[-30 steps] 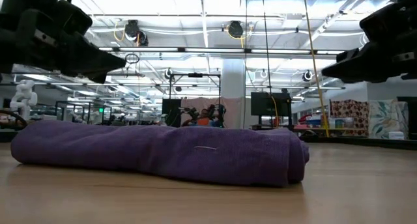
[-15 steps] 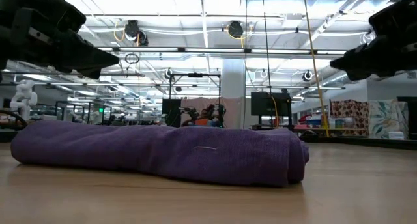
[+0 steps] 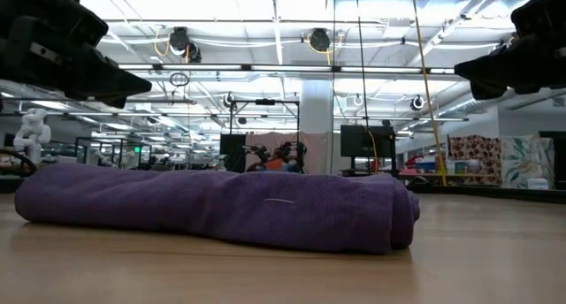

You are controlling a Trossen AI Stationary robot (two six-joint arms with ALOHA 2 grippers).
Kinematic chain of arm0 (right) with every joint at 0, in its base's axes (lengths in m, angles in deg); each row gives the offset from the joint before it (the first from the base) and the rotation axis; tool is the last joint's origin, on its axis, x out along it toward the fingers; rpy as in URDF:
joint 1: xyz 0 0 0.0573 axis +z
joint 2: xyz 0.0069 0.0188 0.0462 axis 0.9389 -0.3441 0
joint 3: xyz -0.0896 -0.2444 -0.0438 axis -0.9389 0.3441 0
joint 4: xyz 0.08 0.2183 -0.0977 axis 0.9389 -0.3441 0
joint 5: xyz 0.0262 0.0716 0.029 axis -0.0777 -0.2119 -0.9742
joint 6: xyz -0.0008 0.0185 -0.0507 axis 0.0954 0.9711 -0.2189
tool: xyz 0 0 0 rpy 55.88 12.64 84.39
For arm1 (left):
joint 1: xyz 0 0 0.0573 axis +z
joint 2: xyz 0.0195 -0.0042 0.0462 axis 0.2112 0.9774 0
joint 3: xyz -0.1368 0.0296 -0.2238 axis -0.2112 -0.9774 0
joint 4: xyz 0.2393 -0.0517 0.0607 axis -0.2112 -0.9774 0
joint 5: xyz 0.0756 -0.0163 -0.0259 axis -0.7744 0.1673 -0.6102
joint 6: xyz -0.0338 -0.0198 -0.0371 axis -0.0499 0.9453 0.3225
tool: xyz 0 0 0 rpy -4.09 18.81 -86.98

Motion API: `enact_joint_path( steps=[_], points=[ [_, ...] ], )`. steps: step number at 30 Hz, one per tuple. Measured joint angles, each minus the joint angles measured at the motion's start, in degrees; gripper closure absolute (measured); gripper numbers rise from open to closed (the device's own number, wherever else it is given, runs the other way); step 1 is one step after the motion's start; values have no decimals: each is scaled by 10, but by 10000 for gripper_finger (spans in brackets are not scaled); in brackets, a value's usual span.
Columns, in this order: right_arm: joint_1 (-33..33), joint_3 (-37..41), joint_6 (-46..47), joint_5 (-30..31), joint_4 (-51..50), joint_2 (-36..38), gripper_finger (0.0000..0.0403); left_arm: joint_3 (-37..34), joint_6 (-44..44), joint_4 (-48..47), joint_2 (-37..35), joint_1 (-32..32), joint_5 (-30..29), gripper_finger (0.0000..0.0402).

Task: Roll towel
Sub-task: Return to Home Position

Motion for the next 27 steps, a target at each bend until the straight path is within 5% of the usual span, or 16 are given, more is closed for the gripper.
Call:
enact_joint_path(
  steps=[16, 27],
  points=[
    [-2, 0, -21, -41, -5, 19, 393, 0, 3, -138, -151, 1, -15, 401],
    [-33, 0, -62, -60, -9, 56, 393, 0, -32, -140, -160, 8, -14, 401]
  ],
)
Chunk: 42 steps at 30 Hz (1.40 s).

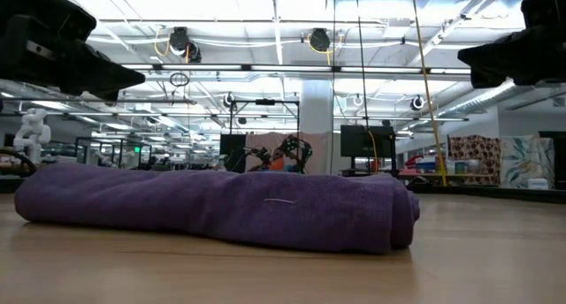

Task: Roll towel
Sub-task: Return to Home Position

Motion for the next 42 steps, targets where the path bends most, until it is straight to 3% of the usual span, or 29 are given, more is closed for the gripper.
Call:
enact_joint_path(
  steps=[15, 29, 42],
  points=[
    [-28, 0, 36, -89, -11, 5, 393, 0, 20, -7, 0, 29, 31, 401],
    [-28, 0, 54, -88, -14, 3, 393, 0, 49, -11, -1, 29, 58, 401],
    [-28, 0, 54, -87, -14, 3, 393, 0, 22, -16, -89, 46, 92, 401]
  ],
)
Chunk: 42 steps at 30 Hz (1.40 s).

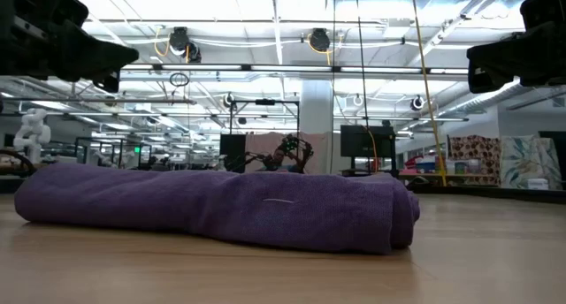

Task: Roll towel
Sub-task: Return to Home Position

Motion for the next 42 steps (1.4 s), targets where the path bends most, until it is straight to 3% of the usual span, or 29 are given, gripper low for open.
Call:
enact_joint_path(
  steps=[9, 42],
  points=[
    [0, 0, 0, 0, 0, 0, 393, 0, 12, -2, 3, 47, 20, 401],
    [0, 0, 0, 0, 0, 0, 392, 0, 13, 0, 4, 47, 18, 384]
  ],
)
